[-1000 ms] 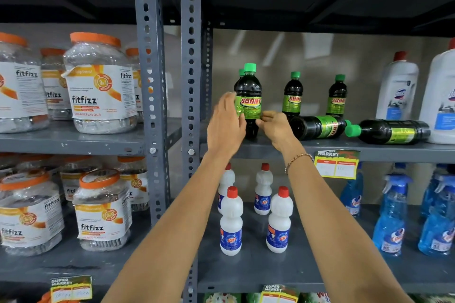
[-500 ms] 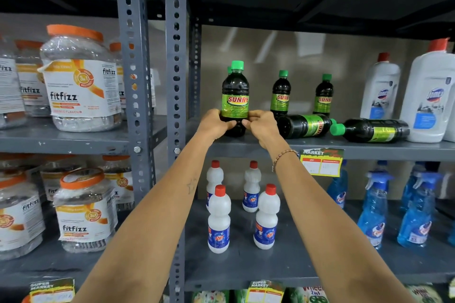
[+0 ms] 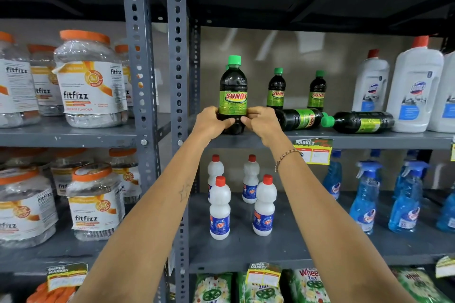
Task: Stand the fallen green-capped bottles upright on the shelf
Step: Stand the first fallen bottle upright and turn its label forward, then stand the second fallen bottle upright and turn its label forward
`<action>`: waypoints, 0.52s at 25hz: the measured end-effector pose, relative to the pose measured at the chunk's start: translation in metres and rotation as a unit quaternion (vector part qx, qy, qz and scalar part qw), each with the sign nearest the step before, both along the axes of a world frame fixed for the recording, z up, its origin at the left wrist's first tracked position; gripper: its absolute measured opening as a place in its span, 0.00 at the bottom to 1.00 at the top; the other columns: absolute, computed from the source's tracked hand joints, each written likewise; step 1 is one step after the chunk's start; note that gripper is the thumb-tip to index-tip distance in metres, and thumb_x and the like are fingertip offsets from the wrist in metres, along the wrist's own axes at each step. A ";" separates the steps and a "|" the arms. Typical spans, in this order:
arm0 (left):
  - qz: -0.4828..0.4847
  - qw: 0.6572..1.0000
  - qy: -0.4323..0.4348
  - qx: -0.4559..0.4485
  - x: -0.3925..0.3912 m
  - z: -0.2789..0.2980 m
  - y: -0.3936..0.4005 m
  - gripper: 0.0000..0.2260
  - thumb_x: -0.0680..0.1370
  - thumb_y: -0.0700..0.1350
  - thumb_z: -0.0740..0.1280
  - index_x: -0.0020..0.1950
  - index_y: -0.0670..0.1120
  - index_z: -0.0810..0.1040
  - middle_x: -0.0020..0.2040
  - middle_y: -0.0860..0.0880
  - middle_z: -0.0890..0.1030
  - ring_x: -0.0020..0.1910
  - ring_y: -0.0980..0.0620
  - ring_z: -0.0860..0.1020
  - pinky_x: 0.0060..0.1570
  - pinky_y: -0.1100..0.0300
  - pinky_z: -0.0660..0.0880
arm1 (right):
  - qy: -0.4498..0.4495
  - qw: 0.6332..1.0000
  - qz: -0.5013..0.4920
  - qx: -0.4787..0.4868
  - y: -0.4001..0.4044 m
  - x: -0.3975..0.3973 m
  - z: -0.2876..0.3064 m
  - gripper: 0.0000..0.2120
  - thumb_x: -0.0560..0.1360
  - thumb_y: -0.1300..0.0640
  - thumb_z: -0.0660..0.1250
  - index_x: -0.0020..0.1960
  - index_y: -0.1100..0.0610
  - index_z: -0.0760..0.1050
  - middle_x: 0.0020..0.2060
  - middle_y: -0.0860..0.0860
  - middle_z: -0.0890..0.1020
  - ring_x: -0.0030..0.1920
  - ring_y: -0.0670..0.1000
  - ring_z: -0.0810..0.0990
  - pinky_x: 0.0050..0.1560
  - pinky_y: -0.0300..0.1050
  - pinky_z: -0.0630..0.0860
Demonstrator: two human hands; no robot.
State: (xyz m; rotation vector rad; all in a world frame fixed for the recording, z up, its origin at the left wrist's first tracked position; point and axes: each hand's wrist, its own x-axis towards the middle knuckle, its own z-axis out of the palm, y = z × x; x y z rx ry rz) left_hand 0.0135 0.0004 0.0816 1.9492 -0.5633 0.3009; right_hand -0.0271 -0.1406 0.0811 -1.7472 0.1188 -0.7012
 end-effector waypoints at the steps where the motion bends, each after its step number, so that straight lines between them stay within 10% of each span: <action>1: 0.003 1.000 -0.001 0.002 -0.003 0.000 0.001 0.20 0.74 0.48 0.72 0.63 0.43 0.75 0.59 0.46 0.80 0.56 0.48 0.78 0.51 0.58 0.72 | -0.002 1.000 0.001 0.000 0.000 -0.002 -0.001 0.18 0.74 0.68 0.69 0.63 0.65 0.76 0.58 0.60 0.82 0.60 0.56 0.81 0.64 0.52 0.77; 8: 0.078 0.996 -0.032 0.028 -0.024 -0.004 -0.003 0.26 0.76 0.48 0.69 0.70 0.40 0.66 0.66 0.42 0.74 0.65 0.44 0.72 0.60 0.53 0.70 | 0.015 0.999 -0.021 -0.030 0.001 -0.016 0.001 0.13 0.76 0.61 0.67 0.59 0.63 0.79 0.52 0.58 0.83 0.52 0.52 0.79 0.62 0.50 0.76; 11: 0.159 0.955 -0.239 -0.079 -0.043 -0.016 -0.013 0.16 0.79 0.45 0.64 0.64 0.40 0.69 0.59 0.42 0.74 0.58 0.46 0.73 0.57 0.51 0.72 | -0.004 0.980 -0.153 -0.125 -0.018 -0.027 0.008 0.20 0.77 0.51 0.64 0.30 0.59 0.73 0.29 0.55 0.76 0.36 0.56 0.75 0.43 0.43 0.70; 13: 0.148 0.922 -0.345 -0.091 -0.053 -0.025 -0.028 0.09 0.80 0.43 0.60 0.57 0.39 0.72 0.52 0.43 0.75 0.50 0.48 0.72 0.49 0.53 0.73 | 0.000 0.956 -0.248 -0.157 -0.038 -0.034 0.017 0.21 0.78 0.46 0.61 0.38 0.63 0.77 0.36 0.59 0.82 0.43 0.60 0.80 0.43 0.45 0.70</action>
